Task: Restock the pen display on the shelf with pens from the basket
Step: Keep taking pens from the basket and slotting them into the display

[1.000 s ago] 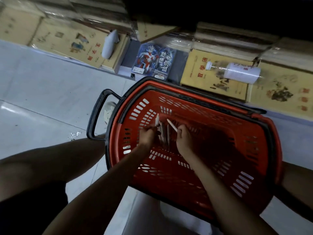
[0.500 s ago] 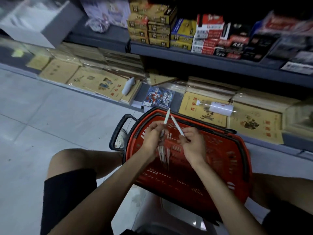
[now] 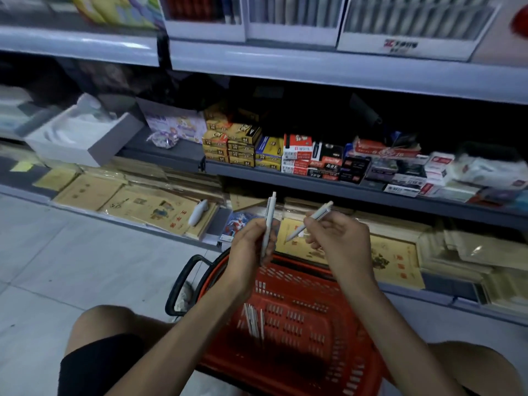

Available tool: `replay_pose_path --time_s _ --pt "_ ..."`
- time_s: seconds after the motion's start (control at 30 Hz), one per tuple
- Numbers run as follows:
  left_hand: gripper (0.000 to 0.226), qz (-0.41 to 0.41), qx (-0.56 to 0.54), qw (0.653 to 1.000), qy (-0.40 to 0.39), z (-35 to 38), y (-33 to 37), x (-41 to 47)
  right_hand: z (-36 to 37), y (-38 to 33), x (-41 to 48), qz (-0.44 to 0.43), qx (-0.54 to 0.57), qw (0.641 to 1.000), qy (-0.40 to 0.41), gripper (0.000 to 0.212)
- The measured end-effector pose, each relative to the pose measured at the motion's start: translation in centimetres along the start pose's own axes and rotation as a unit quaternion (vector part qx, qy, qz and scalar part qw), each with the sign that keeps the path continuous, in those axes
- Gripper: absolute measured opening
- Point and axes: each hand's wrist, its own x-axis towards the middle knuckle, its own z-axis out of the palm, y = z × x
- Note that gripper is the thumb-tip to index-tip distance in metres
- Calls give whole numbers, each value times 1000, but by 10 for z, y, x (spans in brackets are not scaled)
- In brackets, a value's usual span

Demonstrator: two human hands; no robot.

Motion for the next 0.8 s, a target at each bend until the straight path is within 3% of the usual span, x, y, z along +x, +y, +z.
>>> replay_pose_path --time_s 0.17,0.33,0.43,0.53,0.8 --pt "35 32 -14 999 -41 44 48 3 -27 -55 17 -40 45 998 -29 11" --pt "31 80 -19 995 -62 74 90 0 -45 -99 29 -9 237 970 -56 21" --pt "27 69 -55 993 -74 85 108 -2 -52 -116 30 4 312 949 -45 13" --pt "27 86 -51 992 -77 95 120 -5 -59 -129 24 9 334 941 -55 9" --pt "34 128 -27 988 -78 109 146 -25 -67 -152 12 6 308 951 -36 24"
